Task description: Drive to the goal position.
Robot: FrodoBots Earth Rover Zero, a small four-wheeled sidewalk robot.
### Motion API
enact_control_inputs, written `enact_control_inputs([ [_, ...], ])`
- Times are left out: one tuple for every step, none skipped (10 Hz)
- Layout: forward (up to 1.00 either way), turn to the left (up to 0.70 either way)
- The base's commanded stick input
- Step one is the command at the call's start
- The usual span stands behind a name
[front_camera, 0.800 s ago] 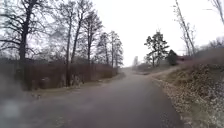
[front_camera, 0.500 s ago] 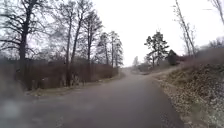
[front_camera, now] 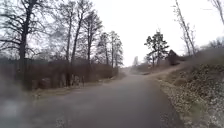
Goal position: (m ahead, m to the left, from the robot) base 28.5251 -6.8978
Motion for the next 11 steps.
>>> enact_control_inputs([
  [0.70, 0.00],
  [0.70, 0.00],
  [0.70, 0.00],
  [0.70, 0.00],
  [0.70, 0.00],
  [0.70, 0.00],
  [0.70, 0.00],
  [0.70, 0.00],
  [0.70, 0.00],
  [0.70, 0.00],
  [0.70, 0.00],
])
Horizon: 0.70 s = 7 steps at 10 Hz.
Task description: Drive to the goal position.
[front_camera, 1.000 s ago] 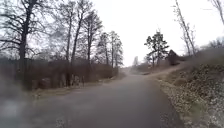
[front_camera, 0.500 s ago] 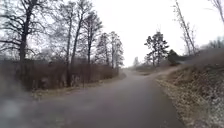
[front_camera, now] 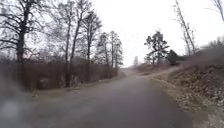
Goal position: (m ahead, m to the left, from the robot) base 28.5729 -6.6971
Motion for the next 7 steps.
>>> enact_control_inputs([
  [0.70, 0.00],
  [0.70, 0.00],
  [0.70, 0.00],
  [0.70, 0.00],
  [0.70, 0.00],
  [0.70, 0.00],
  [0.70, 0.00],
])
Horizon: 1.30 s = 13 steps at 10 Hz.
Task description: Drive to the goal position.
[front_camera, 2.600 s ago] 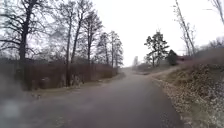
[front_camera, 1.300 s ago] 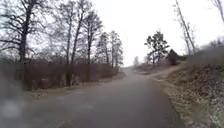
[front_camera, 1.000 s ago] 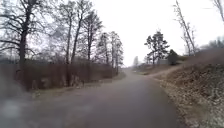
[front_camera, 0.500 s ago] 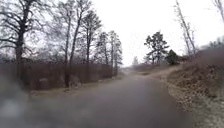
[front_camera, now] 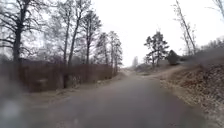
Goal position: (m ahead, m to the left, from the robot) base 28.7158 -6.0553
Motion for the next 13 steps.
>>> enact_control_inputs([
  [0.70, 0.00],
  [0.70, -0.28],
  [0.69, -0.35],
  [0.69, -0.12],
  [0.68, 0.00],
  [0.68, 0.00],
  [0.67, 0.00],
  [0.66, 0.00],
  [0.66, 0.00],
  [0.66, 0.00],
  [0.66, 0.00],
  [0.66, 0.00],
  [0.66, 0.00],
])
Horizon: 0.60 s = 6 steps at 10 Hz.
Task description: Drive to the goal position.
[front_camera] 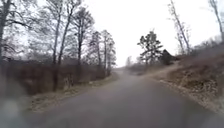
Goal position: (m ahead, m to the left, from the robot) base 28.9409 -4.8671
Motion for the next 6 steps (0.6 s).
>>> enact_control_inputs([
  [0.66, -0.10],
  [0.66, -0.20],
  [0.66, -0.29],
  [0.66, 0.00],
  [0.66, 0.00],
  [0.66, 0.00],
])
